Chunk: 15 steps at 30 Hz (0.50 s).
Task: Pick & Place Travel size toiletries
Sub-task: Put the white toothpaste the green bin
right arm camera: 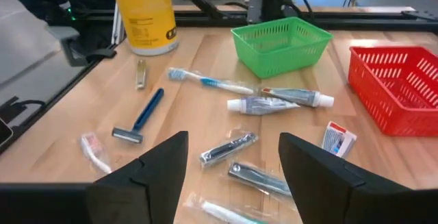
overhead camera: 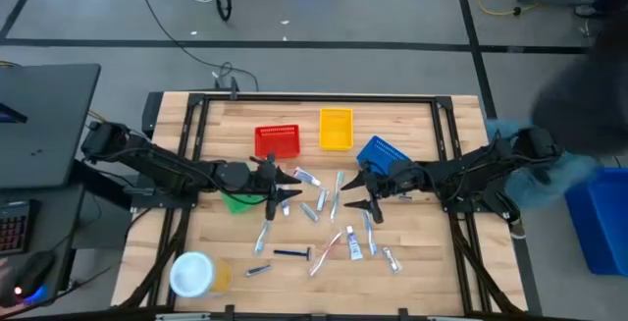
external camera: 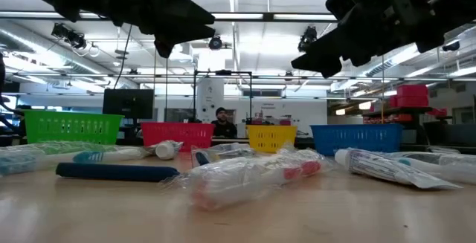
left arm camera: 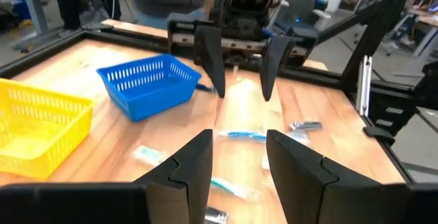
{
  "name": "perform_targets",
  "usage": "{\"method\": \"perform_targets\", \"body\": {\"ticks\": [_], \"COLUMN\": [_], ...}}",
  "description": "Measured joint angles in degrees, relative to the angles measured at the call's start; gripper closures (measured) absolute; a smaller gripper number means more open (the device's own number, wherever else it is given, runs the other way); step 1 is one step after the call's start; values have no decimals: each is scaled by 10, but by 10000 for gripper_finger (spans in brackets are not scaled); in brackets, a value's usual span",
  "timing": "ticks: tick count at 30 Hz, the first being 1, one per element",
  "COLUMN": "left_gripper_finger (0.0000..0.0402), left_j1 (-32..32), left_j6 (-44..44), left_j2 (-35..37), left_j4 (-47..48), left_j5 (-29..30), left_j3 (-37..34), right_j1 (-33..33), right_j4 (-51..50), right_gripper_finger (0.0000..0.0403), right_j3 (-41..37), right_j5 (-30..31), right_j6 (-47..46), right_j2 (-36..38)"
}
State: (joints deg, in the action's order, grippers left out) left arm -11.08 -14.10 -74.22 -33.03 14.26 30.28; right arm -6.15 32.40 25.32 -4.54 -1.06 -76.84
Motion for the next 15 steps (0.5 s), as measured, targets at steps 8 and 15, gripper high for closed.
{"method": "perform_targets", "body": {"ticks": [8, 15], "left_gripper_finger": [256, 256], "left_j1": [-20, -19], "left_j6": [-25, -39], "left_j2": [0, -7], "left_j4": [10, 275], "left_j5": [-4, 59], "left_j3": [0, 127], "right_j1": [0, 0], "right_j4": [-37, -44], "right_gripper_finger": [171, 167], "right_j3": [0, 0], "right_j5": [0, 0], "right_j6": [0, 0], "right_j2": [0, 0]}}
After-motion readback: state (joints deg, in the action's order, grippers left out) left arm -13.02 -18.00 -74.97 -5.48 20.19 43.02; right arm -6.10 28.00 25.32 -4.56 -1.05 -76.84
